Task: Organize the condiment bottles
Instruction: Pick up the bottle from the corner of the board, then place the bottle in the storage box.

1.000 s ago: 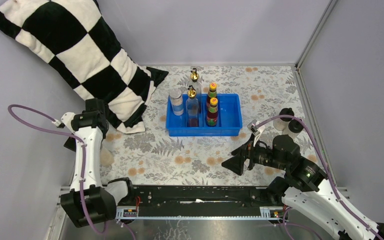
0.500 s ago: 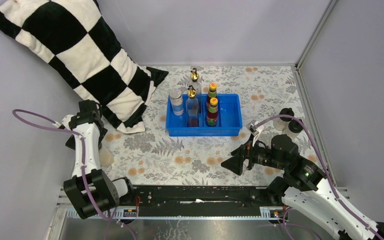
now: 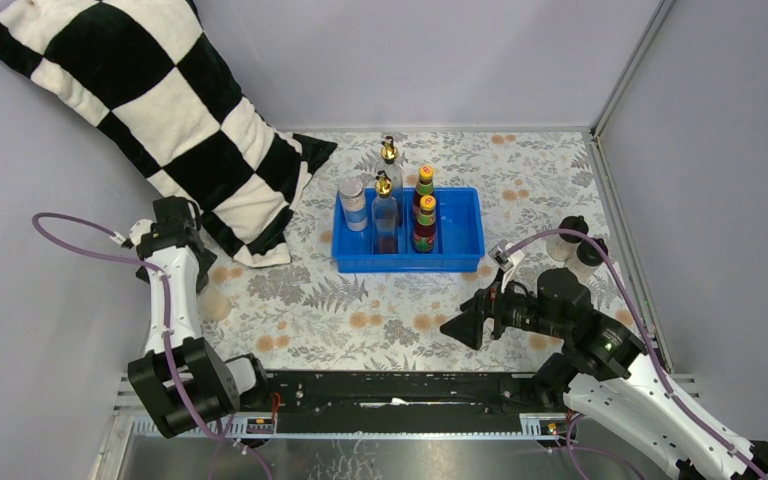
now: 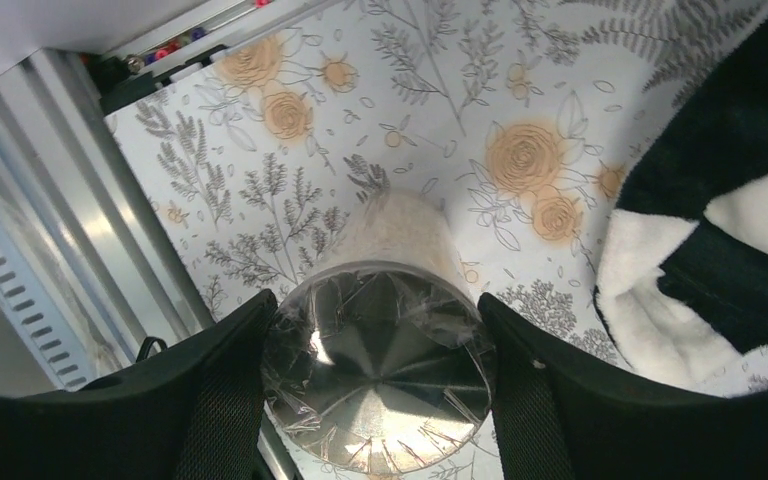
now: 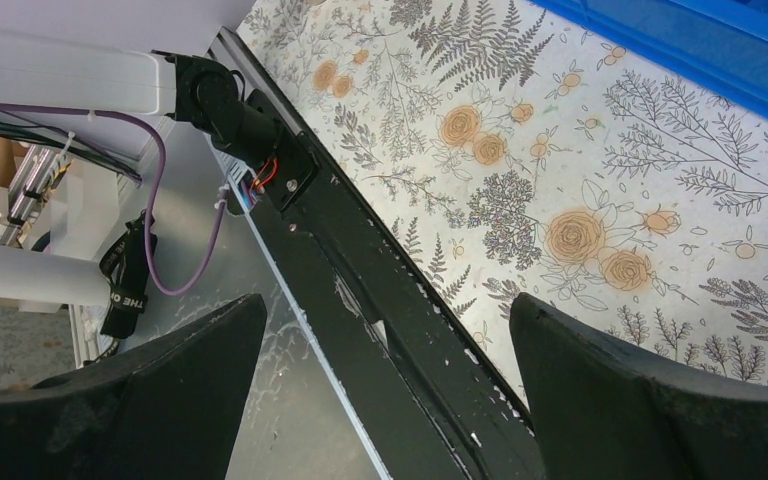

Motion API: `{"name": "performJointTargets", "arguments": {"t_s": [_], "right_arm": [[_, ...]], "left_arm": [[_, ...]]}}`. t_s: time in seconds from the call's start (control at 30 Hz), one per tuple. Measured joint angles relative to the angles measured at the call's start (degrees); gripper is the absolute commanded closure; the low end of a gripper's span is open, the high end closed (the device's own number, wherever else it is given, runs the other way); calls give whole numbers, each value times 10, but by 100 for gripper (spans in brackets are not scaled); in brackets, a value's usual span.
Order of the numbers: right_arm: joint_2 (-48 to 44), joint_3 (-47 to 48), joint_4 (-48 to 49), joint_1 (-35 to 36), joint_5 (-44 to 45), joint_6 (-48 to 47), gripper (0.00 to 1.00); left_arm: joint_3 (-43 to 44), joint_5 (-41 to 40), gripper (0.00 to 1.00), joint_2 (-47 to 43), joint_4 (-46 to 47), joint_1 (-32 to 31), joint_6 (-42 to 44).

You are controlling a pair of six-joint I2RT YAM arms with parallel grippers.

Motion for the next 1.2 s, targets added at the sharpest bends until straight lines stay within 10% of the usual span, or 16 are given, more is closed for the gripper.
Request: {"name": "performJointTargets", "arguments": {"t_s": [0.2,0.8,1.2], "right_arm": [[10,0,1,0,0,0,0],[31,0,14,0,19,21,0],[38,0,23,0,32,50,0]], "left_arm": [[0,63,86,-3,35,-29,63],[81,72,100,120,113,-431,89],[274,31,100,113,-1,-461,94]]}}
